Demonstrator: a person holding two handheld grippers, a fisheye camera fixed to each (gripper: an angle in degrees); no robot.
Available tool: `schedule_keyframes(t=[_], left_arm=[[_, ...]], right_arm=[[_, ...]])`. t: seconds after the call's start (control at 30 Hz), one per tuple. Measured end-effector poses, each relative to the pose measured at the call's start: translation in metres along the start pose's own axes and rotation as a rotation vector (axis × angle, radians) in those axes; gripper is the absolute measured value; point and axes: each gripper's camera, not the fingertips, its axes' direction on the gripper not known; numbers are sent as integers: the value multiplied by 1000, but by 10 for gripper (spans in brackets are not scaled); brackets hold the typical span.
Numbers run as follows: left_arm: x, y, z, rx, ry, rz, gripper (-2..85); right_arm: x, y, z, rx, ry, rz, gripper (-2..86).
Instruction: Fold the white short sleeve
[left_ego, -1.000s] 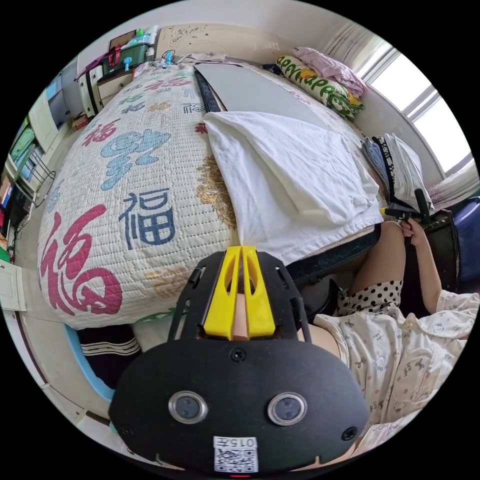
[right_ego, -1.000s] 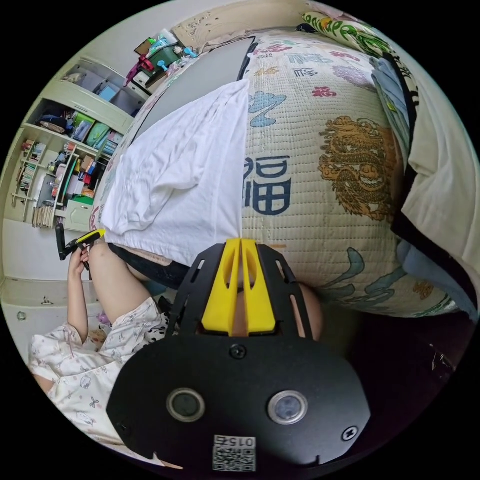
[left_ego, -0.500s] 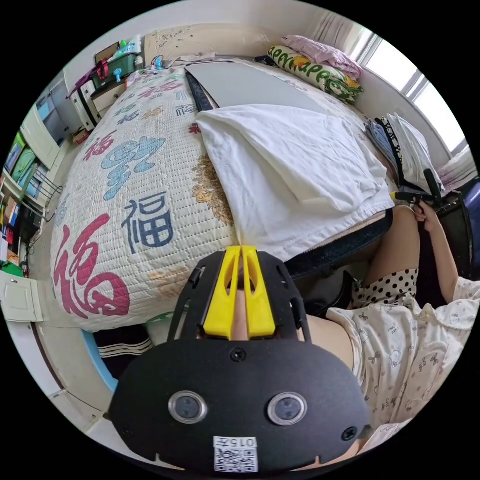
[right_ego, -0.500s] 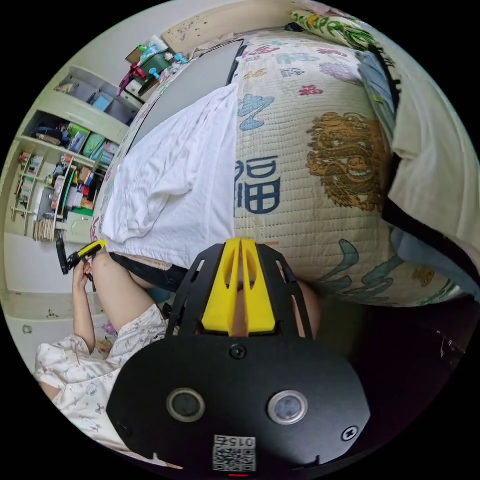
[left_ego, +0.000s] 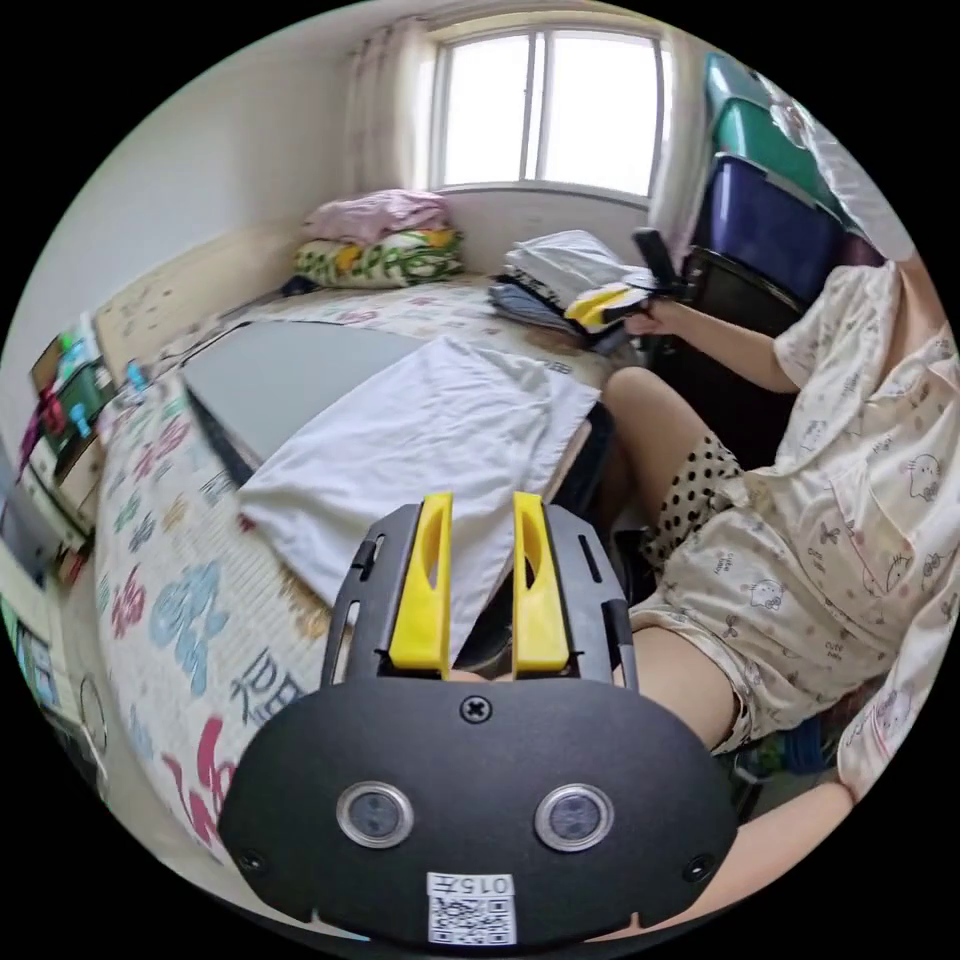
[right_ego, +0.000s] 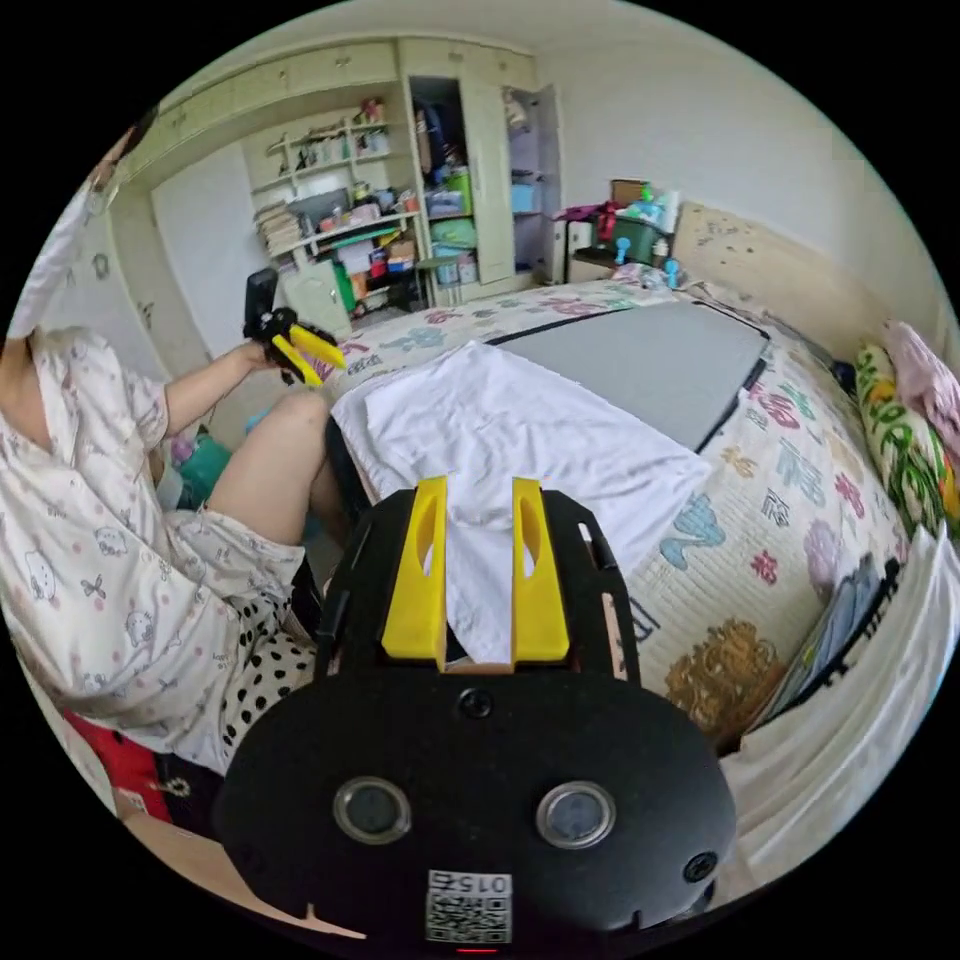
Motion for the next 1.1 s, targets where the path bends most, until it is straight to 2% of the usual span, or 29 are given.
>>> schedule_keyframes(t=[0.23,0.4,0.57,0.63,0.73,0.87,1.0,1.07,1.1], left_arm=[[4,-45,125,-247,124,186,116],[11,-52,186,-432,103,246,89],[13,-62,204,-516,138,295,48],[7,-63,207,-513,162,290,32],[-15,-67,202,-467,258,259,16],[-70,-84,179,-367,253,214,11],[-181,-128,147,-196,82,41,16],[-237,-150,137,-72,-56,-121,23],[-267,-159,135,23,-165,-220,36]], right_arm=[[-11,44,123,-352,-1,-306,102],[-5,77,158,-425,2,-384,75],[6,110,207,-578,-25,-477,60],[12,112,215,-575,-28,-479,11],[26,103,220,-585,-70,-487,-3],[76,47,221,-552,-9,-429,-7],[177,-66,227,-446,219,-287,-3],[265,-166,227,-229,420,-31,11],[285,-187,226,-159,457,39,17]])
